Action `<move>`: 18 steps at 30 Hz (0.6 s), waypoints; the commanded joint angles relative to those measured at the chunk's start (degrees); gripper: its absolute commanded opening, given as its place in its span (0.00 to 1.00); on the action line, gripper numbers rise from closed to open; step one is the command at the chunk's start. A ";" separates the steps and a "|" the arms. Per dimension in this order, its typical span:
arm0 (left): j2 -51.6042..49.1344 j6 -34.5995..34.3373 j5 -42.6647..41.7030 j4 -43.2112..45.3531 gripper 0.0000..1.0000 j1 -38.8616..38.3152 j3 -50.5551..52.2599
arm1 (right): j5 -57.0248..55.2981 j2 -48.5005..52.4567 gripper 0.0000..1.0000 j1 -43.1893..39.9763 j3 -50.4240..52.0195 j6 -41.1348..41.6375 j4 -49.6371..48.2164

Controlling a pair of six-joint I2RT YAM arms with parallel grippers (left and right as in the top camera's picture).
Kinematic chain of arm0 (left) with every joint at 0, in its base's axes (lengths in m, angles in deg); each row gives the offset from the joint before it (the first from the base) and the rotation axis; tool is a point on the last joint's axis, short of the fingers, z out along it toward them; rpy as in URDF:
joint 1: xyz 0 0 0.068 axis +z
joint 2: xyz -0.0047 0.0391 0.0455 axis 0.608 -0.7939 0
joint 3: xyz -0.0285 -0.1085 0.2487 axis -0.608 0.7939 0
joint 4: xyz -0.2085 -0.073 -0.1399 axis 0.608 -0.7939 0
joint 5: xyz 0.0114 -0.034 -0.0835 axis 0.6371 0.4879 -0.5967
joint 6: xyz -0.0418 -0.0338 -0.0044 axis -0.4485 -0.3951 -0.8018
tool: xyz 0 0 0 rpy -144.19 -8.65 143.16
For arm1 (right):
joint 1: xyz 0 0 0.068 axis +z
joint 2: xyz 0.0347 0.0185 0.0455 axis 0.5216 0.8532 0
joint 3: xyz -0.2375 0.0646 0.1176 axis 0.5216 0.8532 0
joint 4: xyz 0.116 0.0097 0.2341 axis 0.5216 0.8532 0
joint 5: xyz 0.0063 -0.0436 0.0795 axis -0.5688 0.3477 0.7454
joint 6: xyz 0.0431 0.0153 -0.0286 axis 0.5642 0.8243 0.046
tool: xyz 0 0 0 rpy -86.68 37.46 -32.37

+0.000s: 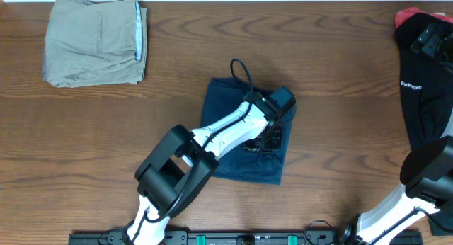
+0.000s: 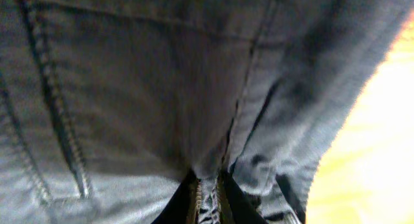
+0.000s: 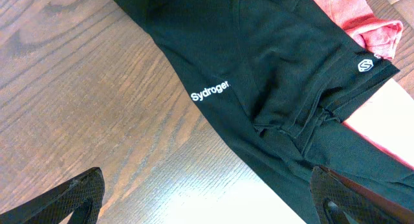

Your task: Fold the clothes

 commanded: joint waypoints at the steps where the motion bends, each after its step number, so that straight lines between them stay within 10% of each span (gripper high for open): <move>1: 5.86 0.76 -0.59 -1.27 0.31 1.18 -1.86 | -0.81 0.00 0.99 -0.98 0.24 -0.44 0.02; 6: 13.20 2.78 -0.57 -4.72 0.97 6.47 -1.86 | -0.81 0.00 0.99 -0.98 0.24 -0.44 0.02; 18: 16.68 17.42 -0.55 -12.28 0.98 30.45 -0.74 | -0.81 0.00 0.99 -0.98 0.24 -0.44 0.02</move>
